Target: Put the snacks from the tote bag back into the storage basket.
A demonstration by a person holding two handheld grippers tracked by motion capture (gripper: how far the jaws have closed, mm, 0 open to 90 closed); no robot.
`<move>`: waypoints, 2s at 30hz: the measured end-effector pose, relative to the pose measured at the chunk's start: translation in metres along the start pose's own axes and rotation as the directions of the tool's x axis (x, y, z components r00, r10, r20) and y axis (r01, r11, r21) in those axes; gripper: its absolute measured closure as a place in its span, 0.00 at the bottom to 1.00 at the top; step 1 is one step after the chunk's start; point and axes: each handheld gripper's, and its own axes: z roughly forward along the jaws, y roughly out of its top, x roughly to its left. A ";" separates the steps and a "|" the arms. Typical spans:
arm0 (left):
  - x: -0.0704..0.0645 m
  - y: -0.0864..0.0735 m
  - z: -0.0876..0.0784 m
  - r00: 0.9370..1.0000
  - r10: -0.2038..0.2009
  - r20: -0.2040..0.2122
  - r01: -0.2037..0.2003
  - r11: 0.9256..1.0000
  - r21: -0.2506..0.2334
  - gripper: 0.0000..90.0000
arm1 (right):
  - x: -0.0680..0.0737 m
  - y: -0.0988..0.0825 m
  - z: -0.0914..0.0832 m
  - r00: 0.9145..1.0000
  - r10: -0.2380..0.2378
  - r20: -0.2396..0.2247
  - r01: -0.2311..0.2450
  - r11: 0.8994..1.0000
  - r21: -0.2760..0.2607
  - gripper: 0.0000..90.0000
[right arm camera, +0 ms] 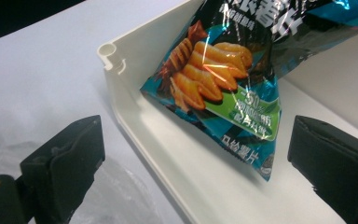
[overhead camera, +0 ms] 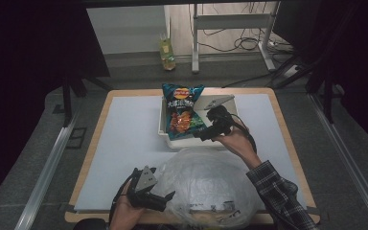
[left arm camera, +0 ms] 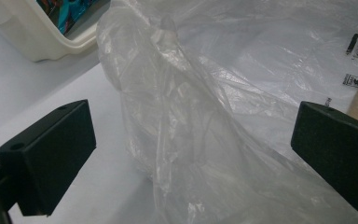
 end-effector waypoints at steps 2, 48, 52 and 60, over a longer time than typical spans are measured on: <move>0.000 0.000 0.000 1.000 0.000 0.000 0.000 1.000 -0.002 0.00 | 0.002 -0.002 -0.002 1.000 -0.003 -0.003 0.003 1.000 -0.001 0.04; 0.003 -0.001 -0.005 0.999 -0.034 -0.008 0.034 0.998 -0.047 0.00 | 0.029 -0.061 -0.025 1.000 -0.021 -0.001 0.021 1.000 0.018 0.03; 0.004 -0.001 -0.006 0.999 -0.033 -0.006 0.033 0.998 -0.059 0.00 | 0.034 -0.064 -0.033 0.999 -0.032 0.003 0.032 0.999 0.008 0.03; 0.003 0.000 -0.008 1.000 -0.008 0.013 0.009 0.997 -0.081 0.00 | 0.041 -0.077 -0.050 0.999 -0.037 0.008 0.037 0.999 -0.013 0.03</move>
